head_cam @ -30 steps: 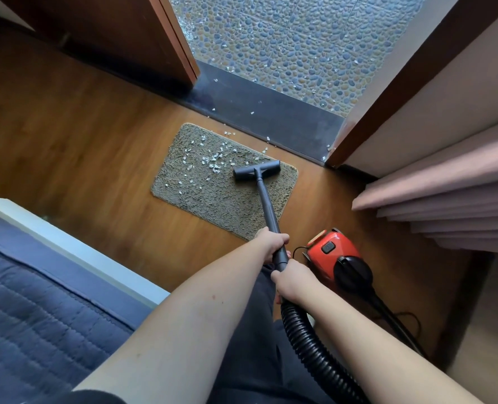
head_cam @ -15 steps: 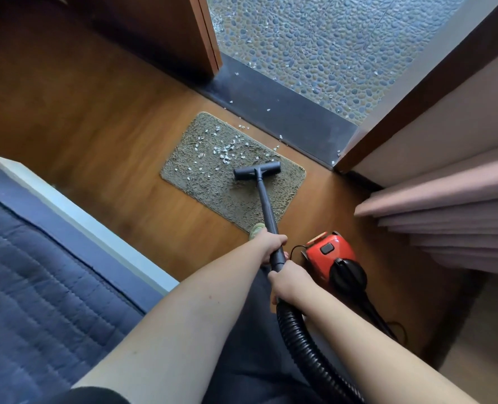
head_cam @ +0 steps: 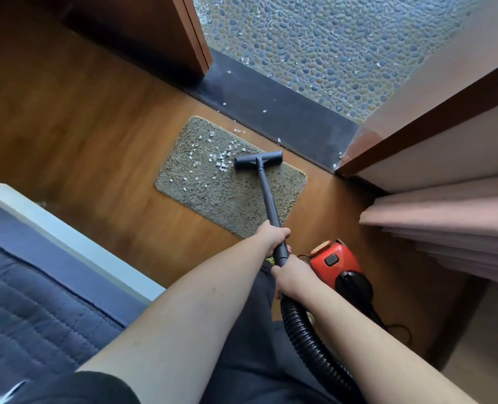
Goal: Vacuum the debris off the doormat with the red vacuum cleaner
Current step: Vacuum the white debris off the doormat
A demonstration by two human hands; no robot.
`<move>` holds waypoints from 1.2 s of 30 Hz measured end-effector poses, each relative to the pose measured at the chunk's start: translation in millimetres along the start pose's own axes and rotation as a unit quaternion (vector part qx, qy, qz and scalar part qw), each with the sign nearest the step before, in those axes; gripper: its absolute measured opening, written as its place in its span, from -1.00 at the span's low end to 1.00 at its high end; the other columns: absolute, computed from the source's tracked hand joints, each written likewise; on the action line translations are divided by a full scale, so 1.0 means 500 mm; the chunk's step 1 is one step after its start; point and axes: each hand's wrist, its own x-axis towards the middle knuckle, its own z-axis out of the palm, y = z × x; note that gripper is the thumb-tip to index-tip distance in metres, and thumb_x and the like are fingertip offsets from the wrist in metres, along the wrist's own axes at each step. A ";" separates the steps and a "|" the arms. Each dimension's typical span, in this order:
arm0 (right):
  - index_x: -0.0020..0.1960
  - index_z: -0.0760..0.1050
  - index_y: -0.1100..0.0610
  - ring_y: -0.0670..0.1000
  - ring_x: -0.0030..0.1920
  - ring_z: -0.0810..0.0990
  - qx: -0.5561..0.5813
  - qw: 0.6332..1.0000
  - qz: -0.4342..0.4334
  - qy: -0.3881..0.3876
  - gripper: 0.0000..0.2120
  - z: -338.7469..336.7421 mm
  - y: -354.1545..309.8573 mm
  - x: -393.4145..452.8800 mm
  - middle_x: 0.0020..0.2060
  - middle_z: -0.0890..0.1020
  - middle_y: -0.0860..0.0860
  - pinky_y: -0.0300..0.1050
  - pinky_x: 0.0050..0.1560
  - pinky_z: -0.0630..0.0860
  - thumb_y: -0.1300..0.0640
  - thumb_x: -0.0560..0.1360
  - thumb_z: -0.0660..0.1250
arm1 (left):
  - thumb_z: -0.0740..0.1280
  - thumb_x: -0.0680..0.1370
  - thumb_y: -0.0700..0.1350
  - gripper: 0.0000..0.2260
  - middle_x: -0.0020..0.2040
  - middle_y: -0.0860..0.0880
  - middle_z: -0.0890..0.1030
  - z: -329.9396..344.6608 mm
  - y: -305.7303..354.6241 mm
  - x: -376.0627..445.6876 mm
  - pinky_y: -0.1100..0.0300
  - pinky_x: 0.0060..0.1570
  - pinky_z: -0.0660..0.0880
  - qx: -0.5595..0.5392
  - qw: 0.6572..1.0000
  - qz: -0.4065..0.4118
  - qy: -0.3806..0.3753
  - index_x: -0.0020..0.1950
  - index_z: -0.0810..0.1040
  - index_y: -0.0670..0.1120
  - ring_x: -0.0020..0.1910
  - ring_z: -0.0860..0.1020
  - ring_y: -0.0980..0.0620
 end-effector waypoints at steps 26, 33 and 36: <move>0.22 0.33 0.22 0.24 -0.01 0.65 -0.026 1.000 0.014 -0.005 -0.71 -0.046 0.104 -0.057 0.10 0.59 0.22 0.00 -0.02 0.59 0.10 0.56 0.17 | 0.37 0.36 -0.15 -0.31 0.17 -0.28 0.52 0.113 -0.049 -0.042 -0.08 -0.16 0.66 -0.033 0.999 -0.031 -0.010 0.46 0.20 0.02 -0.22 0.59 -0.18; 0.22 0.34 0.27 0.21 -0.09 0.68 -0.013 1.000 -0.009 -0.013 -0.69 -0.091 0.081 -0.002 0.03 0.66 0.24 -0.08 -0.23 0.57 0.14 0.54 0.19 | 0.33 0.47 -0.26 -0.48 0.13 -0.32 0.49 0.118 0.017 -0.011 0.13 -0.54 0.53 -0.007 1.000 0.000 -0.003 0.39 0.23 -0.18 -0.59 0.54 -0.06; 0.26 0.34 0.29 0.27 0.06 0.64 -0.005 1.000 -0.008 -0.013 -0.64 -0.104 0.073 0.012 -0.05 0.66 0.19 0.05 0.03 0.61 0.16 0.52 0.24 | 0.31 0.51 -0.28 -0.60 -0.04 -0.28 0.48 0.119 0.035 0.000 0.13 -0.51 0.54 0.008 1.000 -0.001 -0.005 0.31 0.27 -0.21 -0.57 0.52 -0.06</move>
